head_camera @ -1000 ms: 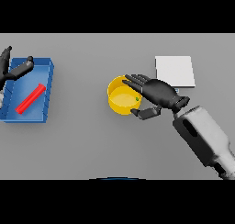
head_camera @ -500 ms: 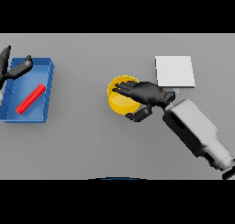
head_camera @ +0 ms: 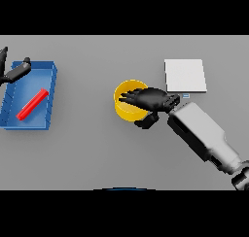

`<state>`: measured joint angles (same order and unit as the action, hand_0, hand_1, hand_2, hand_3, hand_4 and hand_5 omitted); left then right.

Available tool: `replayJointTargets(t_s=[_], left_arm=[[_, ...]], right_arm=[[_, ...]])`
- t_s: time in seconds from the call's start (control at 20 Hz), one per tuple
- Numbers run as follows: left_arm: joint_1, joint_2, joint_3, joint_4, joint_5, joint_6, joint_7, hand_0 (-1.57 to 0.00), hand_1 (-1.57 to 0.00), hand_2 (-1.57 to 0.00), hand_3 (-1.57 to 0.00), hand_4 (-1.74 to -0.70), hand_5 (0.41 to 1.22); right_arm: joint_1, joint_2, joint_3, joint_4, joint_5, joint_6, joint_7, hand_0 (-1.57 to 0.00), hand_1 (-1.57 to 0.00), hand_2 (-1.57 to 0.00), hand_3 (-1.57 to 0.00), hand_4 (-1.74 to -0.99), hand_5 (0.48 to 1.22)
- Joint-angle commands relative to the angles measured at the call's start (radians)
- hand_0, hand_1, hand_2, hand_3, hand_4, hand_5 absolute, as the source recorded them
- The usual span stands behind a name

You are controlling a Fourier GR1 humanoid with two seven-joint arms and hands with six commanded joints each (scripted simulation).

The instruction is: Pick up the red beaker and tilt it to pour out 1 green nut into yellow bowl. Pick up the yellow bowl and place it on the metallic measuring scale.

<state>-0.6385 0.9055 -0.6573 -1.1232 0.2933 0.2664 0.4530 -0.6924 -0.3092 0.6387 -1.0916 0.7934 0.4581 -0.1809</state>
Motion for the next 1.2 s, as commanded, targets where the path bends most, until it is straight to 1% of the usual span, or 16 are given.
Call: replayJointTargets(t_s=[0.0,0.1,0.15,0.2,0.25,0.3,0.35,0.4,0.45,0.55,0.65,0.8,0.85,0.95,1.0,1.15], left_arm=[[-0.011,-0.006,-0.003,0.002,-0.006,0.003,0.008,0.0,0.0,0.0,0.0,-0.79,0.729],[-0.002,-0.001,-0.003,-0.005,-0.003,0.0,-0.006,0.0,0.0,0.0,0.0,-0.79,0.725],[-0.005,0.003,0.0,-0.012,0.001,-0.002,0.0,0.0,0.0,0.0,0.0,-0.79,0.723],[0.0,0.007,0.001,-0.022,0.005,-0.002,-0.001,0.0,0.0,0.0,0.0,-0.79,0.722],[0.0,0.006,0.002,-0.018,0.005,-0.003,0.005,0.0,0.0,0.0,0.0,-0.79,0.723],[0.002,0.006,0.003,-0.023,0.007,0.005,0.006,0.0,0.0,0.0,0.0,-0.8,0.725],[0.004,0.005,0.002,-0.027,0.003,0.012,0.002,0.0,0.0,0.0,0.0,-0.8,0.726],[0.002,0.006,0.004,-0.031,0.009,0.009,0.011,0.0,0.0,0.0,0.0,-0.8,0.727],[0.007,0.01,0.003,-0.039,0.007,0.015,0.006,0.0,0.0,0.0,0.0,-0.8,0.728],[0.001,0.02,0.004,-0.042,0.006,0.008,0.016,0.0,0.0,0.0,0.0,-0.8,0.727],[0.007,0.011,0.003,-0.042,0.009,0.014,0.015,0.0,0.0,0.0,0.0,-0.8,0.725],[0.005,0.015,0.009,-0.038,0.013,0.013,0.012,0.0,0.0,0.0,0.0,-0.81,0.724],[0.008,0.013,0.004,-0.034,0.007,0.013,0.01,0.0,0.0,0.0,0.0,-0.81,0.725],[0.007,0.011,0.0,-0.049,0.004,0.018,0.007,0.0,0.0,0.0,0.0,-0.8,0.724],[-0.001,0.013,0.002,-0.041,0.005,0.01,0.013,0.0,0.0,0.0,0.0,-0.8,0.724],[-0.003,0.012,-0.003,-0.043,0.004,0.006,0.024,0.0,0.0,0.0,0.0,-0.8,0.721]], right_arm=[[0.001,0.0,0.001,-0.001,-0.002,0.006,-0.003,0.0,0.0,0.0,-0.01,-1.308,0.729],[0.003,0.013,0.01,-0.001,0.008,0.01,0.029,-0.02,-0.04,-0.07,-0.09,-1.339,0.784],[-0.004,0.013,0.018,0.0,0.015,0.013,0.03,-0.09,-0.11,-0.13,-0.16,-1.362,0.82],[0.0,0.011,0.025,0.002,0.022,0.004,0.016,-0.26,-0.24,-0.23,-0.25,-1.387,0.9],[0.006,-0.003,0.023,-0.011,0.016,0.017,0.003,-0.51,-0.44,-0.39,-0.36,-1.425,0.964],[0.01,0.001,0.03,-0.015,0.02,0.023,0.023,-0.72,-0.66,-0.62,-0.47,-1.488,1.016],[0.002,-0.005,0.03,-0.014,0.013,0.048,0.01,-0.89,-0.85,-0.81,-0.59,-1.534,1.057],[-0.001,-0.008,0.03,-0.018,0.003,0.072,0.006,-1.03,-0.99,-0.97,-0.69,-1.571,1.09],[-0.007,-0.003,0.031,-0.007,-0.001,0.082,0.012,-1.14,-1.11,-1.09,-0.87,-1.604,1.116],[-0.015,-0.002,0.032,0.002,-0.009,0.089,0.015,-1.29,-1.27,-1.26,-1.02,-1.649,1.154],[-0.004,-0.013,0.032,-0.019,-0.017,0.087,0.015,-1.39,-1.38,-1.31,-1.14,-1.682,1.178],[0.005,-0.022,0.031,-0.042,-0.029,0.088,0.033,-1.48,-1.47,-1.42,-1.18,-1.711,1.199],[0.005,-0.036,0.028,-0.046,-0.033,0.086,0.016,-1.5,-1.49,-1.45,-1.18,-1.717,1.203],[-0.008,-0.04,0.017,-0.083,-0.046,0.103,0.052,-1.52,-1.52,-1.47,-1.19,-1.726,1.21],[-0.01,-0.052,0.008,-0.099,-0.061,0.109,0.034,-1.53,-1.53,-1.49,-1.19,-1.729,1.212],[-0.021,-0.101,-0.018,-0.18,-0.086,0.163,0.07,-1.55,-1.55,-1.51,-1.38,-1.731,1.216]])
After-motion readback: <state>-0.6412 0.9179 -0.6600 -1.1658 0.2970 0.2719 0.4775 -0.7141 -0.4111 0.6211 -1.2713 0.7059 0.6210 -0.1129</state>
